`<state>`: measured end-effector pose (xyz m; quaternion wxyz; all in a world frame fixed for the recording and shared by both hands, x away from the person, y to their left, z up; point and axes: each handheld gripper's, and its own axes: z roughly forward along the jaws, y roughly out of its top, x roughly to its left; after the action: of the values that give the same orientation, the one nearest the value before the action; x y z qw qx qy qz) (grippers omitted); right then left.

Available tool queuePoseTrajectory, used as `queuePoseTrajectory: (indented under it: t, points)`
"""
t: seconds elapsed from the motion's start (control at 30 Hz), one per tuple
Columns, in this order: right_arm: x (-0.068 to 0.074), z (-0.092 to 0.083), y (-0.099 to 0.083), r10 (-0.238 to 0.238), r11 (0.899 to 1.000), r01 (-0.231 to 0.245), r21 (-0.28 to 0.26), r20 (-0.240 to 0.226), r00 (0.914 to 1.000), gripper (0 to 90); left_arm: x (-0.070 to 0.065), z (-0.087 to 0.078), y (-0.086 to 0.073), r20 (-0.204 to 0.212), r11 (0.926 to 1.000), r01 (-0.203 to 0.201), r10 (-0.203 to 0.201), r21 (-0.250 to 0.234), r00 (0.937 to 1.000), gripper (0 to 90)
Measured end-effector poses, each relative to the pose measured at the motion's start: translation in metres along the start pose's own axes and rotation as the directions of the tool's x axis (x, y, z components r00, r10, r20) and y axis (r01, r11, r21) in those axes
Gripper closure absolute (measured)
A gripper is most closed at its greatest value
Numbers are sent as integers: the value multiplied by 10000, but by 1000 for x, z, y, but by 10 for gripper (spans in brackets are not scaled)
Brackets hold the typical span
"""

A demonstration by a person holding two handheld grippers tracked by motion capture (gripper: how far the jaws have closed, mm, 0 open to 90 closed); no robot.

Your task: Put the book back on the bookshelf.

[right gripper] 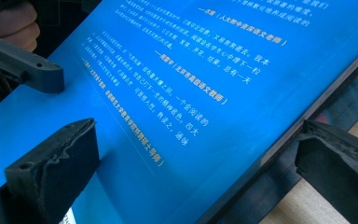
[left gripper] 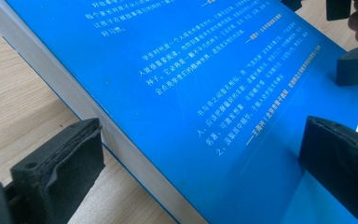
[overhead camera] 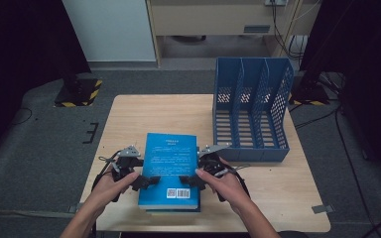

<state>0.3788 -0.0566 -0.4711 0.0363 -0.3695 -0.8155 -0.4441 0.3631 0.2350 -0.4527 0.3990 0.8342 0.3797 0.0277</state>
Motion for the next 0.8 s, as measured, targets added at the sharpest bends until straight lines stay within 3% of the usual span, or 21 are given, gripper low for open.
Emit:
queuePoseTrajectory:
  t: [0.33,0.6,0.73,0.8]
  points:
    - [-9,3,3,417,9990,-411,181,-311,9986,0,8,2,4,274,10000,-33,30,85,9996,0]
    - [-15,6,6,696,9970,-675,377,-569,9959,0,17,4,2,707,9998,209,-210,20,9973,0]
    - [-18,11,5,964,9951,-938,313,-955,9908,0,19,4,2,796,9997,232,-234,30,9966,0]
    - [-17,11,9,954,9942,-906,581,-864,9917,0,19,5,2,751,9995,310,-308,-18,9967,0]
